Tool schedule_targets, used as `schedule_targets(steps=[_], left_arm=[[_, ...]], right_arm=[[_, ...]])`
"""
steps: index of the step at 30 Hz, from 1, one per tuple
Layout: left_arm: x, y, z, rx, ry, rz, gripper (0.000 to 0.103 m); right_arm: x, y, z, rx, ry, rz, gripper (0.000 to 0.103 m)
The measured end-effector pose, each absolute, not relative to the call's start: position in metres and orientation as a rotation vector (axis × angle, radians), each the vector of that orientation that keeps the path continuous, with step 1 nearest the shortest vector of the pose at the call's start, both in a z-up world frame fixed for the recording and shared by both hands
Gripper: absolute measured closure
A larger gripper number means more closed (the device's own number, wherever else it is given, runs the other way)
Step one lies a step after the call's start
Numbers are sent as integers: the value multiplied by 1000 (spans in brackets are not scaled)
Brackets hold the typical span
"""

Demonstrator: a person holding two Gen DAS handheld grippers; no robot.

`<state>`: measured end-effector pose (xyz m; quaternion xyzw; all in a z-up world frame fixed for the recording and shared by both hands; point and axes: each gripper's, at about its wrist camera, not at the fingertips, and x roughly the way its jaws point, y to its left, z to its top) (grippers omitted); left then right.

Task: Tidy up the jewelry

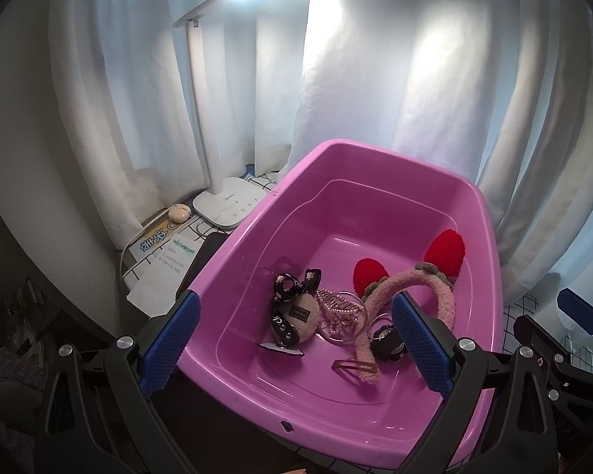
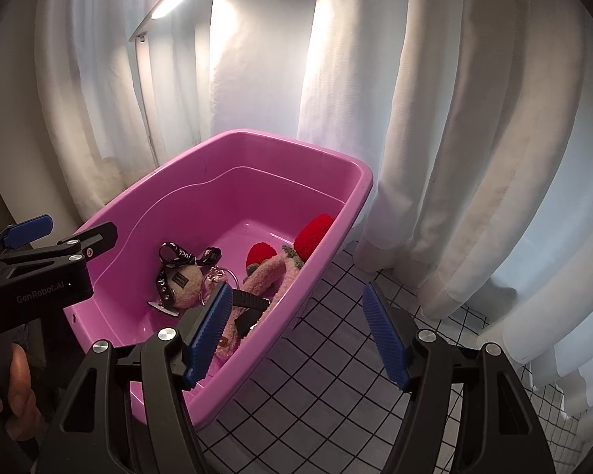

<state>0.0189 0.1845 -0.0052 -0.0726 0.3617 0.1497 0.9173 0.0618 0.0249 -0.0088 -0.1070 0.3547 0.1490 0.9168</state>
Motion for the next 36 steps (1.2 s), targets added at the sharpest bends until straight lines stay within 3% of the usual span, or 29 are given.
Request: schedule_targets(steps=[36], left_arm=[[19,167,-2,-135,770,269,7]], right_arm=[[55,11,-8,-206,738,288,37]])
